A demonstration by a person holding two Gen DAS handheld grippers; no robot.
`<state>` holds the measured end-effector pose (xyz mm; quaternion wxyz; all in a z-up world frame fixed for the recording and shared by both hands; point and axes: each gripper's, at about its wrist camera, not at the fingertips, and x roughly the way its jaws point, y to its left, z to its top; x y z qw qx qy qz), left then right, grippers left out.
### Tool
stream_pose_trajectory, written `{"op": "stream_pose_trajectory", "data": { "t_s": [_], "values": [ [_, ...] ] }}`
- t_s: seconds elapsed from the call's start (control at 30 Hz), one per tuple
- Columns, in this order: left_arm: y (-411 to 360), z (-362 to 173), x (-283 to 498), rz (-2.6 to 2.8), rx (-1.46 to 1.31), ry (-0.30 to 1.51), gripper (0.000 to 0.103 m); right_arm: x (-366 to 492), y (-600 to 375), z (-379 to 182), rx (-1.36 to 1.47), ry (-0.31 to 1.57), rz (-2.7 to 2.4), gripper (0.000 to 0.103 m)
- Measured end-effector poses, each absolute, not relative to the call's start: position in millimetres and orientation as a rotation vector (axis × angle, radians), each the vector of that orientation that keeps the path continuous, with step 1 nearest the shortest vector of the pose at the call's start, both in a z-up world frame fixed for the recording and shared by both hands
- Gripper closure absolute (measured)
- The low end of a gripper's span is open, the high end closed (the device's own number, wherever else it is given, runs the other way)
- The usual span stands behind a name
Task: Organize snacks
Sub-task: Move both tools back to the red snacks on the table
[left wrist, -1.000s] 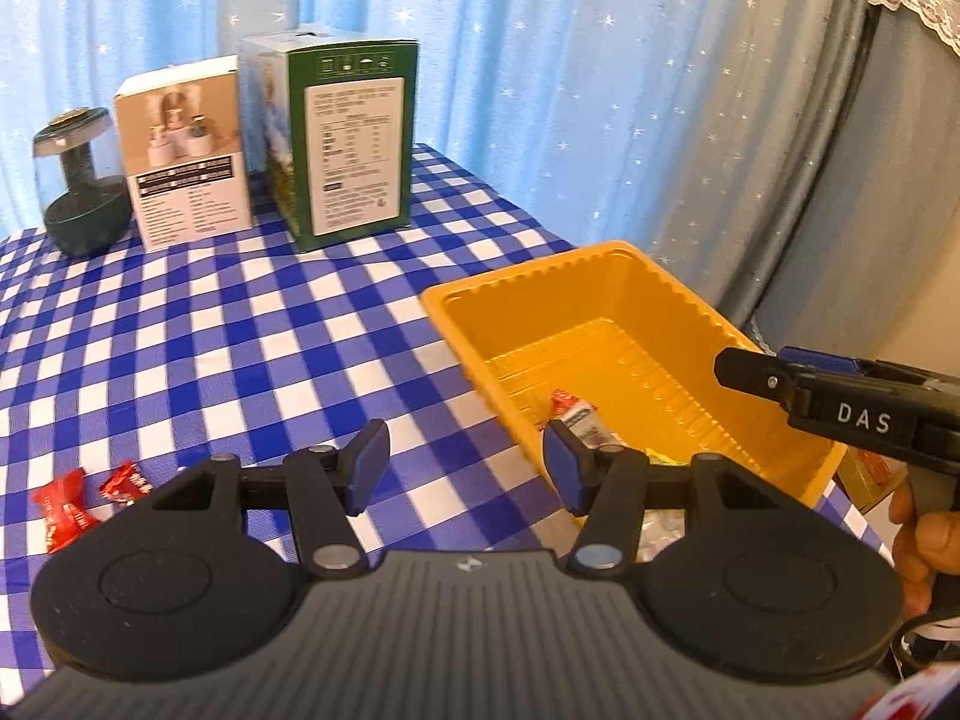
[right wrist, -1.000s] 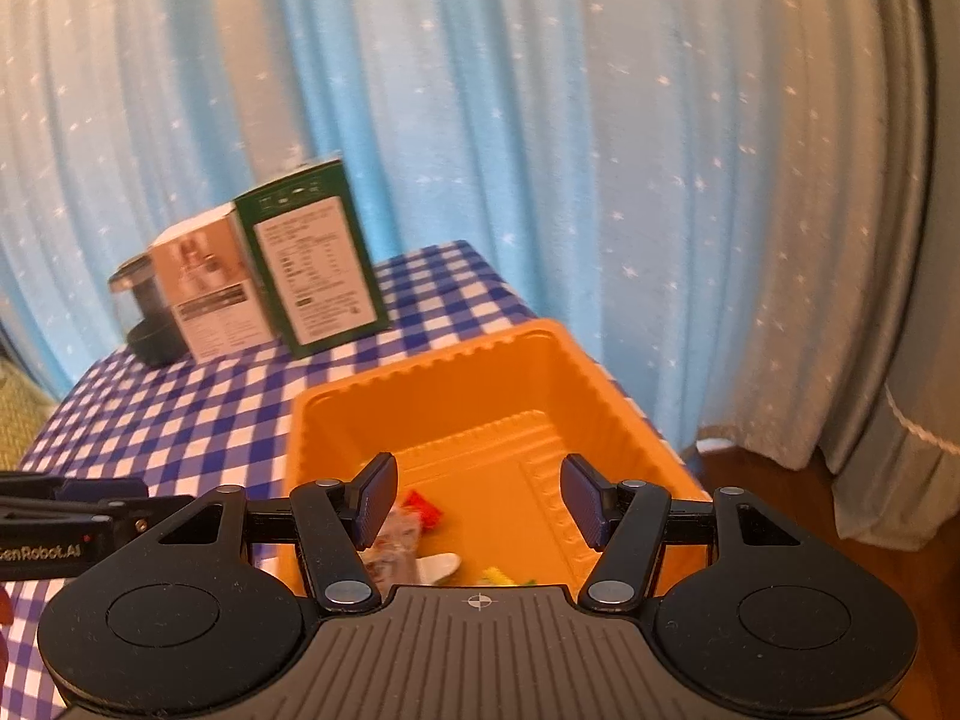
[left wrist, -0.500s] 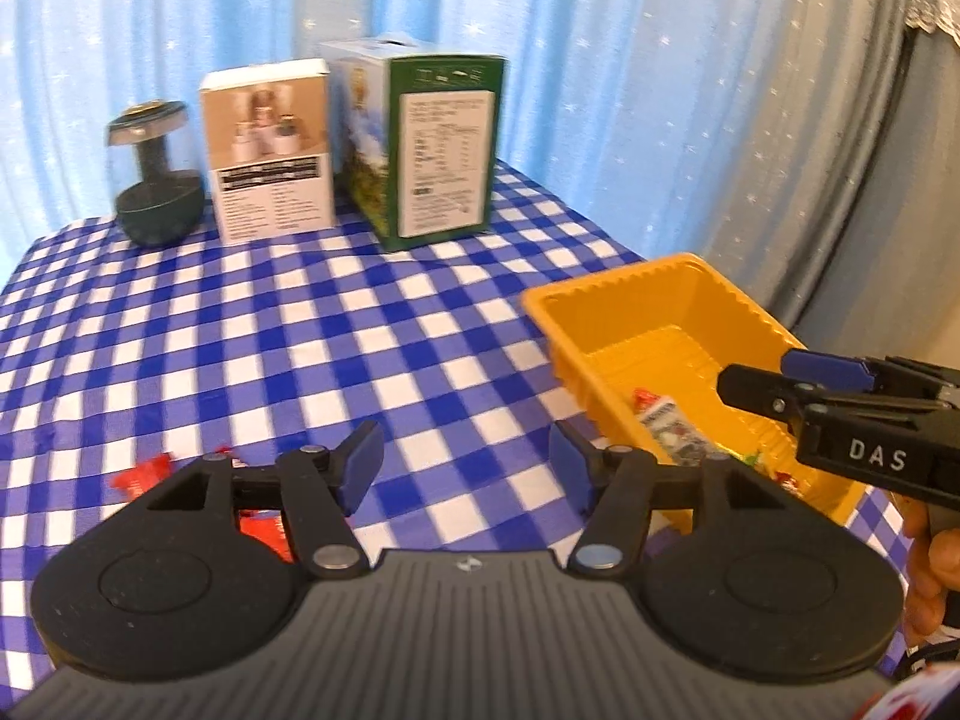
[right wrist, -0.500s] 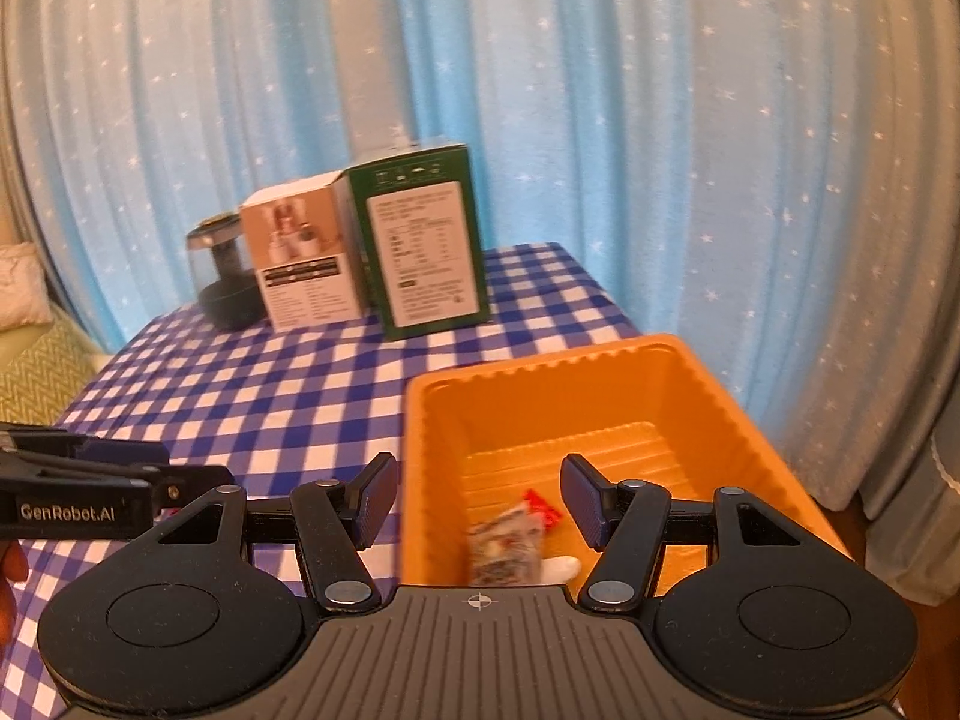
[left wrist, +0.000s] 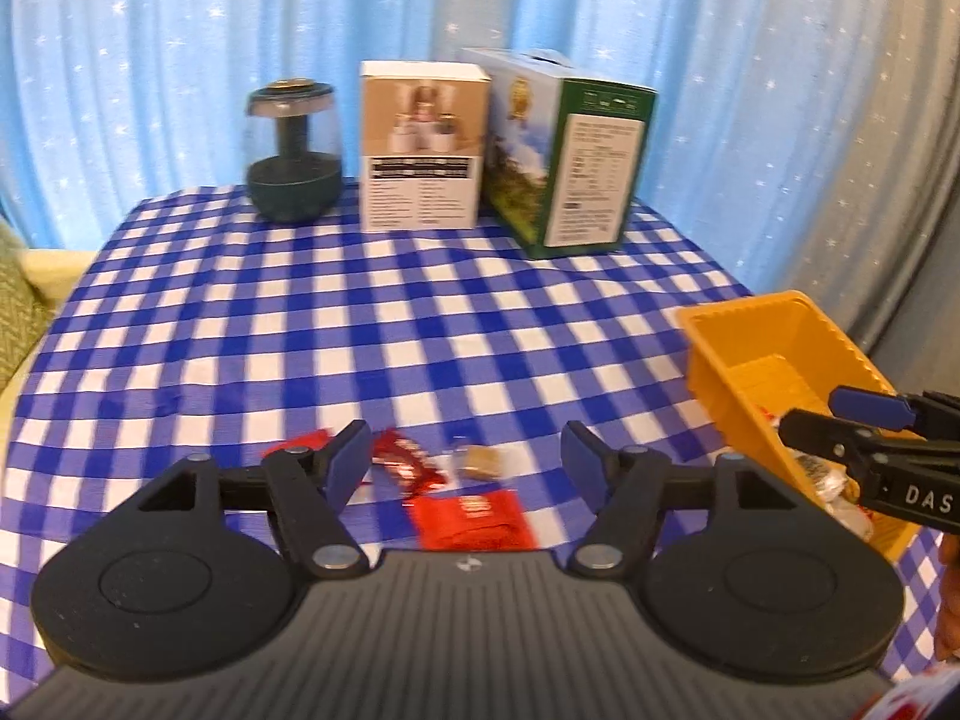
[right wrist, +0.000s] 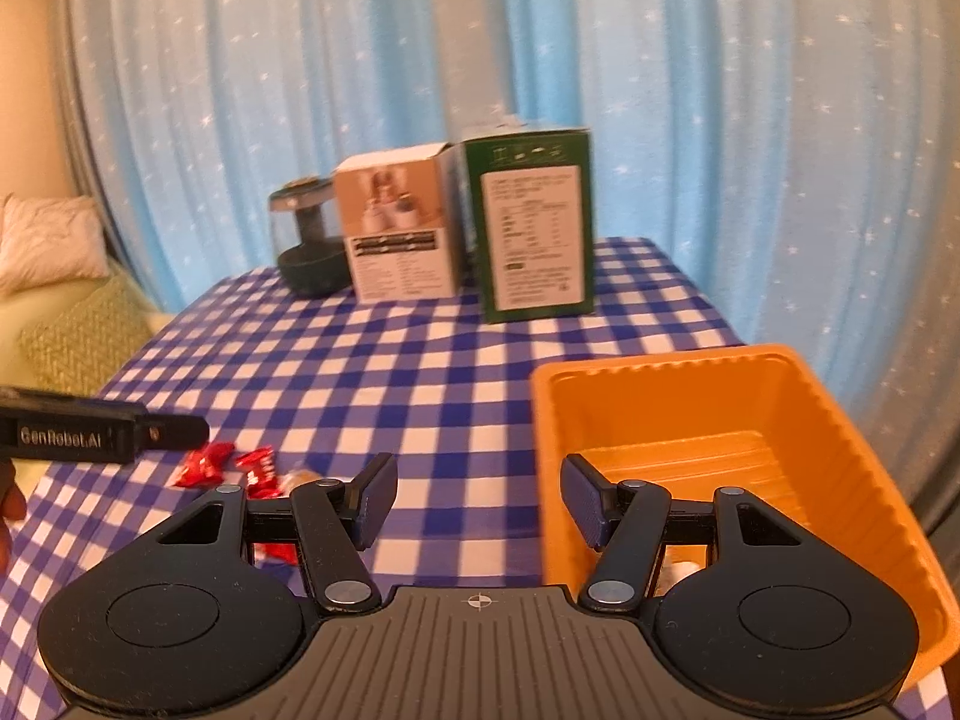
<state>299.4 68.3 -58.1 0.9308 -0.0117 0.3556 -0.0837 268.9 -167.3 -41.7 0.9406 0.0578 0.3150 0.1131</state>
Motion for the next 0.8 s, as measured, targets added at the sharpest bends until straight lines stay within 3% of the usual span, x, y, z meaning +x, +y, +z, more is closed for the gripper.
{"op": "stream_pose_trajectory", "data": {
  "t_s": [0.8],
  "values": [
    [139.3,-91.6,301.5,-0.063,0.098,0.824,0.03,303.3,-77.3,-93.3,-0.151,0.751,0.628,0.042]
  ]
}}
